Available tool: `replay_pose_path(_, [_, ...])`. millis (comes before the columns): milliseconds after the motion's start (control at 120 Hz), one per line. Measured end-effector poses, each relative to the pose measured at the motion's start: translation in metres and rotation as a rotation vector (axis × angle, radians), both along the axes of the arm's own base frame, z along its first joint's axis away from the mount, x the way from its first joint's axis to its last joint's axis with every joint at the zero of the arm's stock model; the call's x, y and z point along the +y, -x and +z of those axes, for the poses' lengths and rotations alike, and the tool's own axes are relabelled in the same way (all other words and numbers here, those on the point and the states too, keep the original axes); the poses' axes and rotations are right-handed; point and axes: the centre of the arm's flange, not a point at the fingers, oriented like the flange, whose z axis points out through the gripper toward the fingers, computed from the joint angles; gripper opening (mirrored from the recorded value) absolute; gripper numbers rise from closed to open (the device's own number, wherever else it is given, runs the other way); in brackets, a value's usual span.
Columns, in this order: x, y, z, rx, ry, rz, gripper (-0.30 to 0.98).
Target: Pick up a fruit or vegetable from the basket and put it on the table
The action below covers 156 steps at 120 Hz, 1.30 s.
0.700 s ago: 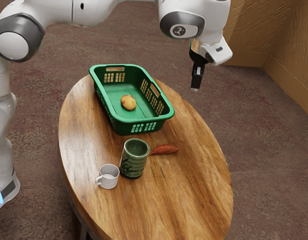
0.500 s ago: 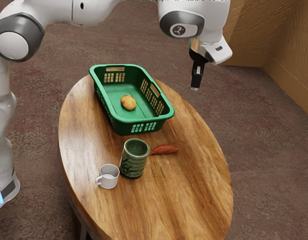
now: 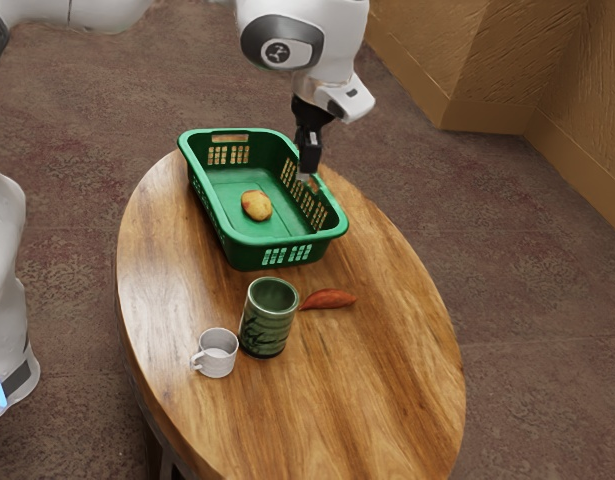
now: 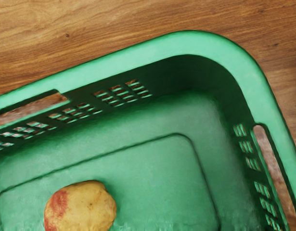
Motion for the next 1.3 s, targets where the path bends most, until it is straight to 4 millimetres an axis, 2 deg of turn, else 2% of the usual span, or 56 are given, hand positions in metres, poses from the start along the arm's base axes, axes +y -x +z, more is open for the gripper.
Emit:
replay_pose_path(75, [0.031, 0.016, -0.001, -0.013, 0.007, 0.093, 0.69])
replay_pose_path(233, [0.074, 0.034, -0.016, -0.014, 0.027, 0.223, 0.69])
replay_pose_path(317, [0.087, 0.035, -0.027, -0.015, 0.041, 0.254, 0.69])
replay_pose_path(408, [0.097, 0.025, -0.042, -0.008, 0.059, 0.271, 0.69])
replay_pose_path(558, [0.103, 0.007, -0.07, 0.01, 0.091, 0.279, 0.69])
replay_pose_path(658, [0.114, 0.001, -0.088, 0.029, 0.117, 0.302, 0.69])
replay_pose_path(875, [0.122, -0.009, -0.121, 0.07, 0.166, 0.324, 0.69])
replay_pose_path(1075, [0.124, -0.005, -0.145, 0.105, 0.198, 0.339, 0.69])
replay_pose_path(1300, [0.133, 0.0, -0.152, 0.113, 0.213, 0.359, 0.69])
